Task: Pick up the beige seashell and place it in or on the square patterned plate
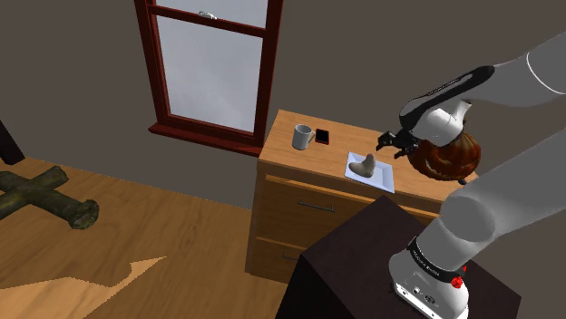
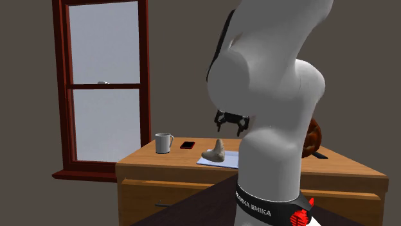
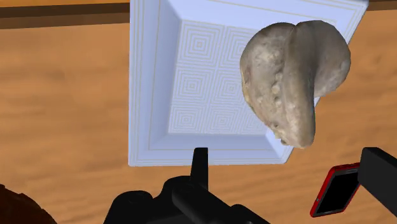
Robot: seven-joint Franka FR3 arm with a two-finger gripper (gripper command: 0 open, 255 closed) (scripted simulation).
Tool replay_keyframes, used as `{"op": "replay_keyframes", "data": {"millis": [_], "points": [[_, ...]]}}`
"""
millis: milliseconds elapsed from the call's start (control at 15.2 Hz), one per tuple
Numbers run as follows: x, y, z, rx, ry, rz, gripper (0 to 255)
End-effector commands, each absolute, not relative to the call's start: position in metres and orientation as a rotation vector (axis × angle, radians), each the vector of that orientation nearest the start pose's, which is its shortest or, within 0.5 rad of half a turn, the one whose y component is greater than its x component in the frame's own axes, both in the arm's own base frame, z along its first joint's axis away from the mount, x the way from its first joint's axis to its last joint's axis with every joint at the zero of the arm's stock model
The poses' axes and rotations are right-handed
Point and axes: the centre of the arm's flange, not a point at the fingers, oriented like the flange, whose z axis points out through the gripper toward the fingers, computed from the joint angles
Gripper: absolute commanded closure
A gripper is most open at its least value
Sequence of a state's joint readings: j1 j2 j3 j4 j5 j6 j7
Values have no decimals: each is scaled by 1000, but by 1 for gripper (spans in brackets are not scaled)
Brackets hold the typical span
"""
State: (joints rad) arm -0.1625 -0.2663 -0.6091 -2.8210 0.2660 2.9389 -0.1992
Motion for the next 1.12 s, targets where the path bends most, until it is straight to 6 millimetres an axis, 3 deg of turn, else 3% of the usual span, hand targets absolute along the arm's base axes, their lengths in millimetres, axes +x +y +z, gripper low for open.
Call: {"op": "replay_keyframes", "data": {"millis": [0, 66, 528, 1056], "points": [[247, -276, 274, -2649, 1177, -690, 0], [235, -274, 264, -2607, 1160, -723, 0], [254, -275, 232, -2607, 1160, -723, 0], [255, -275, 230, -2607, 1160, -723, 0]]}}
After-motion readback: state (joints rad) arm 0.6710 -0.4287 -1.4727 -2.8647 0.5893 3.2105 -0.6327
